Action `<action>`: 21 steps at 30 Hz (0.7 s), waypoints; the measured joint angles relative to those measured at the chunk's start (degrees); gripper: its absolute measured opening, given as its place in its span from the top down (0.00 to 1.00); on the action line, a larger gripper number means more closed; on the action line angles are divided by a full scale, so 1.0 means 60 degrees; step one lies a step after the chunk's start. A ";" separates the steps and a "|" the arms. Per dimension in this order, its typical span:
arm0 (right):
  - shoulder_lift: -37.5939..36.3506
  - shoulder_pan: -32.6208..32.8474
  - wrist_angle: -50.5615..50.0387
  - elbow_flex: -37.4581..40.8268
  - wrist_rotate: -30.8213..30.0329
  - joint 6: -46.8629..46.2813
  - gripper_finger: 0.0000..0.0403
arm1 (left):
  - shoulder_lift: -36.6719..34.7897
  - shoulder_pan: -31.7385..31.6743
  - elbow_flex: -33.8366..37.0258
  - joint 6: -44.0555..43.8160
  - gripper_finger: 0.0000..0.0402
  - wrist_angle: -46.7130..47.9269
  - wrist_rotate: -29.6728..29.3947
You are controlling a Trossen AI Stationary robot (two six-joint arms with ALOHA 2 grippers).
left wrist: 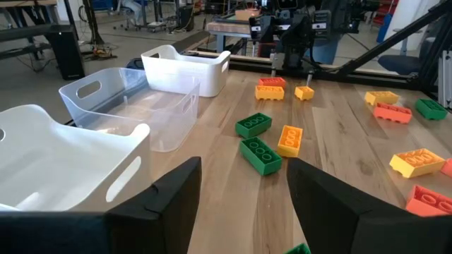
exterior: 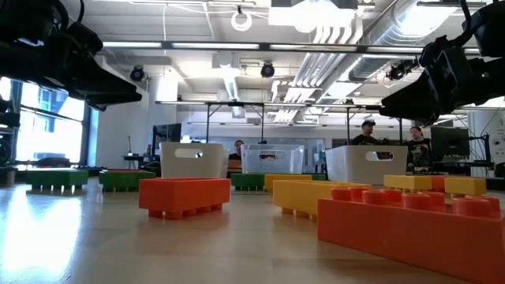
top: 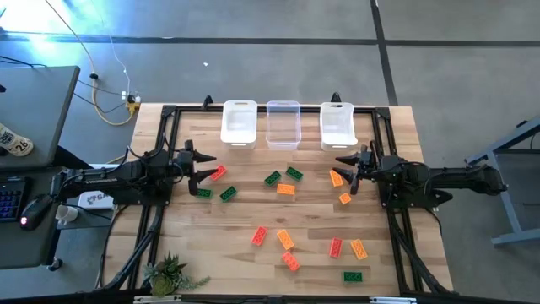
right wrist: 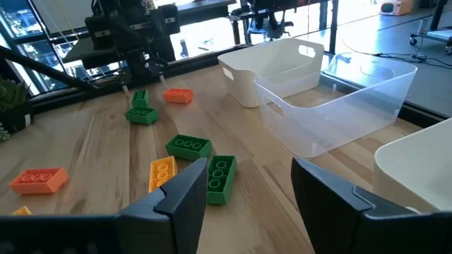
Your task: Sort & place blocks by color
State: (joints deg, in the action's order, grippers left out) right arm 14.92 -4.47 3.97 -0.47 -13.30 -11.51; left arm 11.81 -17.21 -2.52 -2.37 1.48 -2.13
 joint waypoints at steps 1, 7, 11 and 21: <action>0.0001 0.0003 0.0000 0.0002 -0.0001 -0.0003 0.52 | 0.0000 0.0000 0.0000 0.0000 0.50 -0.0003 0.0000; 0.0001 0.0001 0.0000 0.0002 -0.0001 0.0000 0.52 | 0.0002 -0.0002 0.0000 0.0000 0.50 -0.0001 0.0000; 0.0002 0.0002 0.0000 0.0002 -0.0004 -0.0001 0.52 | 0.0004 -0.0002 0.0000 0.0000 0.50 0.0000 0.0000; 0.0002 0.0003 0.0000 0.0000 -0.0002 -0.0002 0.52 | 0.0001 -0.0001 0.0000 0.0000 0.50 0.0000 0.0000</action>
State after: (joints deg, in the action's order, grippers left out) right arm 14.93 -4.45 3.97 -0.47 -13.31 -11.53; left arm 11.82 -17.22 -2.53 -2.37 1.47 -2.13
